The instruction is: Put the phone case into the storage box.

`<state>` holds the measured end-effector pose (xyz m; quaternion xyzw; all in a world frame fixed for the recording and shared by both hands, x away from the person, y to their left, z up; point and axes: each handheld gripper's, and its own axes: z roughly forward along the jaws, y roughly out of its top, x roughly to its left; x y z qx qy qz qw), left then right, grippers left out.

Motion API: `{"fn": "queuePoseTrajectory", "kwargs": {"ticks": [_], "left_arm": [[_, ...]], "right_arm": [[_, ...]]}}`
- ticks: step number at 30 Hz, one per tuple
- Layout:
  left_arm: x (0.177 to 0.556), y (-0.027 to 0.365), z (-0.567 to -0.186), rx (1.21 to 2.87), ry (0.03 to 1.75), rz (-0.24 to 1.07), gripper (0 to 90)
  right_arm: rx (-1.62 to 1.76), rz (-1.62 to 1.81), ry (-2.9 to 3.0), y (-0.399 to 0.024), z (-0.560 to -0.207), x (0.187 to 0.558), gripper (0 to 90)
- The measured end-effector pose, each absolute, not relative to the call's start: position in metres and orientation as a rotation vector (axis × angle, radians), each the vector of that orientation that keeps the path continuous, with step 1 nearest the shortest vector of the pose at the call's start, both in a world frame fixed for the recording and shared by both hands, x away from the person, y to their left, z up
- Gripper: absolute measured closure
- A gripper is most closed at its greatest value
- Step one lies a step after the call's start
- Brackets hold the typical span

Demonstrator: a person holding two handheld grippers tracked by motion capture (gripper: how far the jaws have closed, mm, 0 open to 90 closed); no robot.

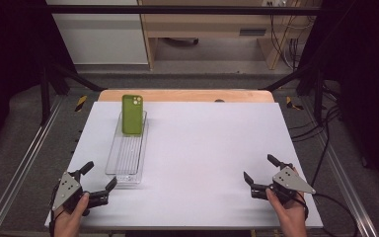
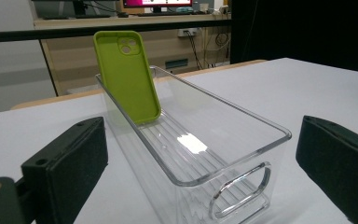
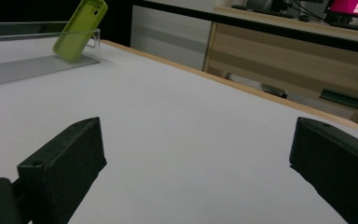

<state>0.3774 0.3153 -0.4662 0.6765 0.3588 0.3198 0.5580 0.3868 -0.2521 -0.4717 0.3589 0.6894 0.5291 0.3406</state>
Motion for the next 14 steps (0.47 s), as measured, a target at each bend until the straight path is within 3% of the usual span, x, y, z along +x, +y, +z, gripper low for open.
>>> {"fn": "queuePoseTrajectory", "kwargs": {"ticks": [14], "left_arm": [[0.393,0.311,-0.471,1.584,0.846,0.752,2.0]], "right_arm": [[0.98,1.453,1.727,-0.251,-0.487,0.393,3.3]]}}
